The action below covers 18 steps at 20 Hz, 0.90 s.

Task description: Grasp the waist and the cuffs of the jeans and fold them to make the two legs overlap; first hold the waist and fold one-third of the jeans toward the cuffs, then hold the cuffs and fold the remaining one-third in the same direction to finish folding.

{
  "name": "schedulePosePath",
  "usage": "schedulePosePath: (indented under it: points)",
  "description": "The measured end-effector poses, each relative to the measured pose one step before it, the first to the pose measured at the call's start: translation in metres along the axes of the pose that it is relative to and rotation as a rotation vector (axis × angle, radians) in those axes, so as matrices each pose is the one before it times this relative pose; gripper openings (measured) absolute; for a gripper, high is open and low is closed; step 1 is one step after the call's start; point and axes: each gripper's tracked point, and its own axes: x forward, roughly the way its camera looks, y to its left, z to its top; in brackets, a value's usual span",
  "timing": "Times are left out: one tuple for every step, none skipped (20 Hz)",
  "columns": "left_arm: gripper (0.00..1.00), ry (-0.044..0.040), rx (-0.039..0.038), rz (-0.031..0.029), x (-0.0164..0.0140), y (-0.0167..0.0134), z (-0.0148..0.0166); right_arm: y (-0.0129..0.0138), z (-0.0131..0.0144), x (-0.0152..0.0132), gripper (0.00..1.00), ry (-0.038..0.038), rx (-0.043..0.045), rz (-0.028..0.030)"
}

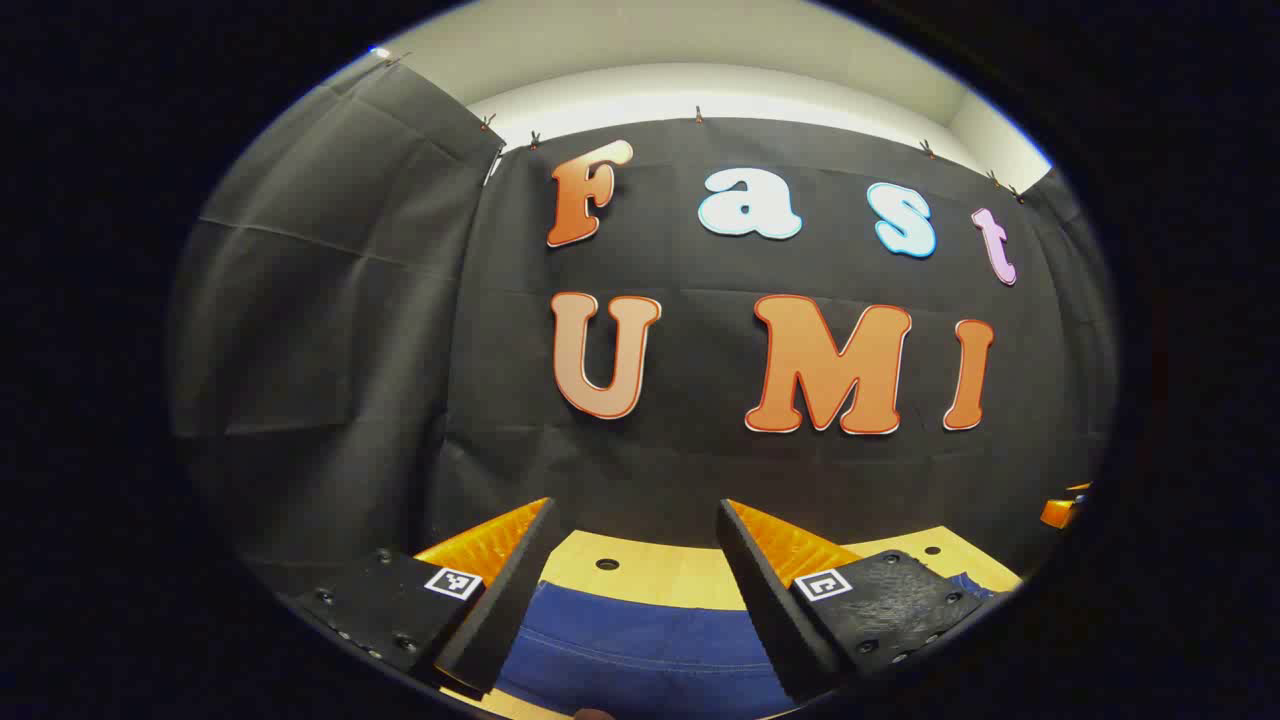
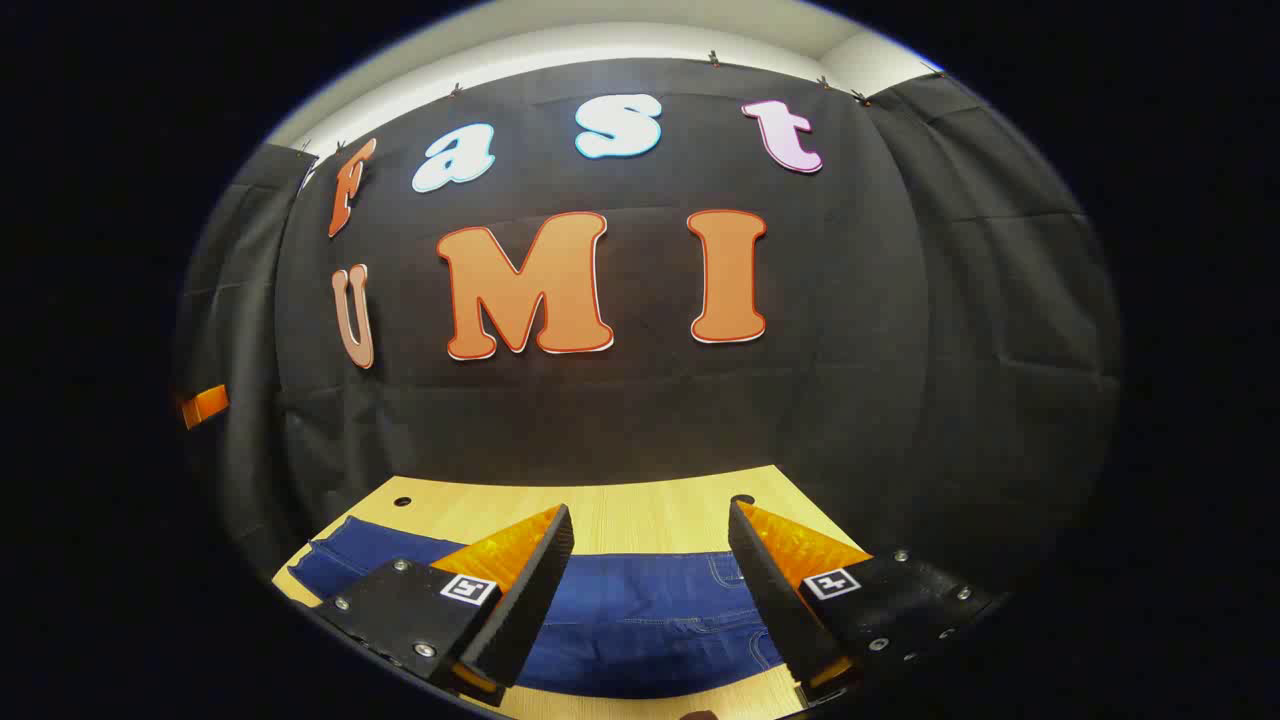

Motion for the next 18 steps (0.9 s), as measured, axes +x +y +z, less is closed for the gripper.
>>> schedulePosePath:
  points:
    - [0.96,0.00179,-0.00075,-0.0003,-0.00201,0.00215,-0.00102,0.0019,-0.00127,0.00007,0.96,0.00818,-0.00033,0.006]
    - [0.96,-0.0049,-0.00348,-0.00722,-0.00155,0.00001,0.00034,0.00155,0.00063,-0.00045,0.96,-0.00327,0.00103,0.00304]
    - [0.98,0.00833,-0.01188,-0.00238,-0.00031,0.00094,-0.00283,0.0012,-0.00072,-0.00147,1.0,0.00521,0.0013,-0.00172]
    - [0.96,0.00787,-0.01629,-0.00929,0.0005,-0.00066,-0.00382,0.00148,-0.00122,-0.00295,0.96,-0.00043,-0.00048,0.00098]
    - [0.98,0.00677,-0.01991,-0.01561,0.00104,-0.00336,-0.00279,-0.00187,0.00105,-0.00327,0.96,-0.00715,-0.00187,-0.0096]
    - [0.98,0.00206,-0.01801,-0.00816,-0.00153,-0.00135,-0.00155,-0.00267,-0.00111,-0.00229,0.96,-0.00223,-0.00576,-0.00947]
    - [0.96,0.0011,-0.01029,0.00078,-0.00012,0.00144,-0.00103,-0.00111,-0.00119,-0.00202,0.96,0.00572,-0.00716,-0.00446]
    - [0.98,-0.00073,-0.0066,0.00108,0.00097,0.00136,-0.00198,-0.00256,-0.00135,-0.00275,0.96,0.00352,-0.00576,-0.00502]
    - [0.98,0.00249,-0.0026,-0.00258,0.00097,-0.00168,-0.00065,-0.00272,0.0025,-0.00256,0.96,-0.00482,-0.0031,-0.0056]
    - [0.98,0.00075,0.00041,-0.00041,-0.00057,-0.00102,-0.00037,-0.00358,0.00305,-0.00211,0.96,-0.00563,0.00008,-0.00566]
    - [0.98,-0.00348,0.00437,-0.00199,-0.00082,-0.0012,0.0003,-0.00353,0.00248,-0.00222,0.96,-0.00383,0.00346,-0.00574]
    - [0.99,-0.00249,0.00512,-0.0065,0.00127,-0.0026,0.00124,-0.00419,0.00168,-0.0018,0.96,-0.00533,0.00466,-0.00759]
    - [0.98,-0.00185,0.00474,0.00027,0.00003,-0.00078,0.00149,-0.00343,0.0022,-0.00198,1.0,-0.00531,0.00447,-0.00588]
    - [0.98,0.00048,0.00317,-0.00347,-0.00014,-0.00148,0.00018,-0.002,0.00043,-0.00084,0.96,-0.00047,0.00409,-0.00464]
    - [0.98,0.00048,0.00069,-0.00227,-0.00072,-0.00141,0.00008,-0.00291,0.00056,-0.00114,0.96,0.00022,0.00146,-0.0054]
    - [0.98,-0.00107,-0.00035,-0.00415,-0.00011,-0.00085,0.00071,-0.0029,0.00023,-0.00182,0.96,-0.00175,-0.00044,-0.00619]
    - [0.97,0.00109,0.00119,0.00047,-0.00139,0.00012,0.00094,-0.0014,0.00082,-0.00118,0.96,-0.00235,-0.00095,-0.00523]
    - [0.96,0.0023,0.00156,0.00058,-0.00012,0.00081,-0.00088,-0.00112,-0.00036,0.00014,0.96,-0.00295,0.00012,-0.00552]
